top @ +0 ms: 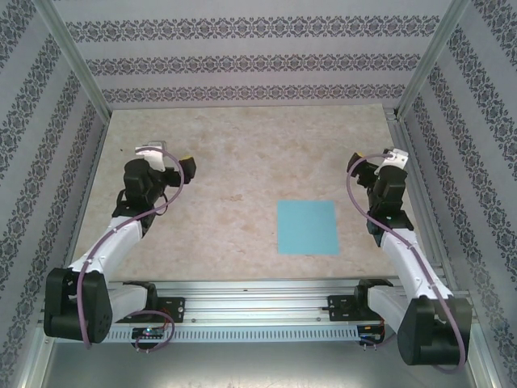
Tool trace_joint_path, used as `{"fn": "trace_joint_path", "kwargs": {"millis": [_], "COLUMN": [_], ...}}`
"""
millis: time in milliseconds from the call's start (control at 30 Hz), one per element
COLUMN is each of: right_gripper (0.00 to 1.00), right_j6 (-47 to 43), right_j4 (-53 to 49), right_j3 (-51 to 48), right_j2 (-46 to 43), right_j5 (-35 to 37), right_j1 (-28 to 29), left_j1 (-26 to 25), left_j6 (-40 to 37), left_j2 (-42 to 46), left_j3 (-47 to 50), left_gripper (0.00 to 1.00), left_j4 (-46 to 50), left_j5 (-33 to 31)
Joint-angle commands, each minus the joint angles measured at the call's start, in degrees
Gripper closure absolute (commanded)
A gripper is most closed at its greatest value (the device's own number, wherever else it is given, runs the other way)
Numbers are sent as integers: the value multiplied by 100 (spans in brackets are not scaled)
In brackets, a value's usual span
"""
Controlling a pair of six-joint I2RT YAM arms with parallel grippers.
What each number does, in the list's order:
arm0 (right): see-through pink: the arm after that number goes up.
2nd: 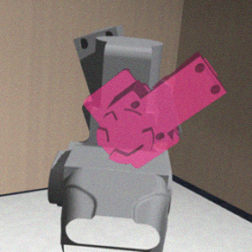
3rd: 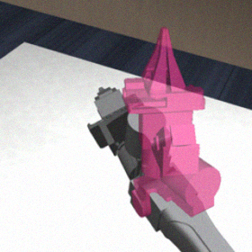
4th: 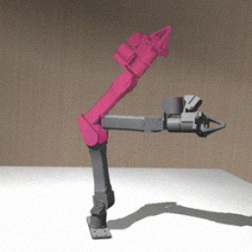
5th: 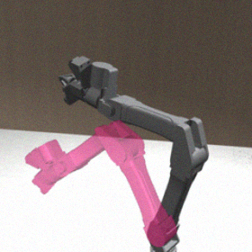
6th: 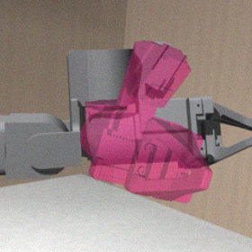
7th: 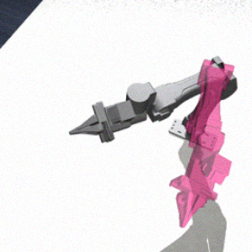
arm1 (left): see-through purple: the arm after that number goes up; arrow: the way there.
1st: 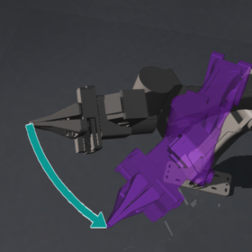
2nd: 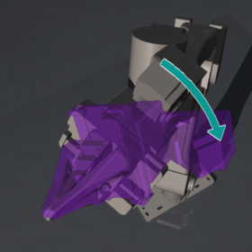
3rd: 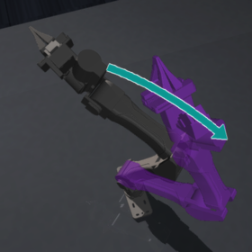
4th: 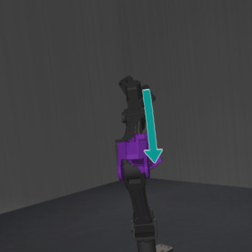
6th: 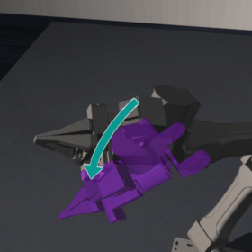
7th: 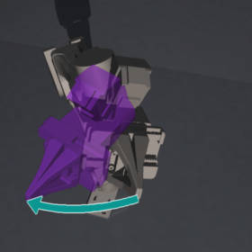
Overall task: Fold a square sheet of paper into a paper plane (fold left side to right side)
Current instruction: Pick up the square sheet of paper from the center of the table.
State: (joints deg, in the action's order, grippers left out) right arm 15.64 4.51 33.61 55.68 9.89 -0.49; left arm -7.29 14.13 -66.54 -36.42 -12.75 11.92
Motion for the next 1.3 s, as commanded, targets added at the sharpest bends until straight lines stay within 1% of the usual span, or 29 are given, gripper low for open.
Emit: {"fn": "trace_joint_path", "kwargs": {"millis": [0, 33, 100, 133, 200, 300, 400, 500, 633, 700, 800, 1000, 1267], "right_gripper": [2, 2, 2, 2, 6, 10, 13, 13, 13, 13, 11, 7, 3], "right_j6": [668, 661, 648, 635, 677, 781, 901, 1027, 1233, 1283, 1292, 1310, 1293], "right_j4": [-2535, -2793, -3252, -3365, -3567, -3498, -3386, -3263, -3137, -3114, -3240, -3308, -3555], "right_j3": [219, 240, 239, 206, 203, 189, 318, 520, 862, 1019, 1316, 1570, 1632], "right_j2": [-137, -126, -3, 81, 354, 751, 1261, 1782, 2483, 2777, 3205, 3640, 3685], "right_j5": [-318, -389, -521, -584, -812, -999, -1086, -1049, -1019, -970, -798, -717, -756], "right_j1": [69, 84, 173, 205, 255, 432, 645, 875, 1195, 1336, 1563, 1807, 1895], "left_j1": [-655, -900, -1584, -1883, -2577, -3401, -3998, -4404, -4757, -4878, -5000, -5045, -5045], "left_j6": [733, 768, 846, 920, 1114, 1382, 1465, 1560, 1922, 2093, 2206, 2293, 2314], "left_j2": [-4, -48, -267, -407, -747, -1307, -1963, -2664, -3464, -3745, -4063, -4298, -4365], "left_j3": [-137, -190, -394, -480, -616, -810, -1129, -1496, -1831, -1950, -2110, -2124, -2132], "left_gripper": [1, 2, 5, 6, 8, 9, 9, 9, 9, 9, 9, 9, 9], "left_j4": [1268, 1382, 1576, 1610, 1503, 1161, 947, 801, 324, 110, 38, 45, 120], "left_j5": [1154, 1234, 1644, 1744, 1863, 1810, 1648, 1583, 1628, 1645, 1629, 1536, 1471]}}
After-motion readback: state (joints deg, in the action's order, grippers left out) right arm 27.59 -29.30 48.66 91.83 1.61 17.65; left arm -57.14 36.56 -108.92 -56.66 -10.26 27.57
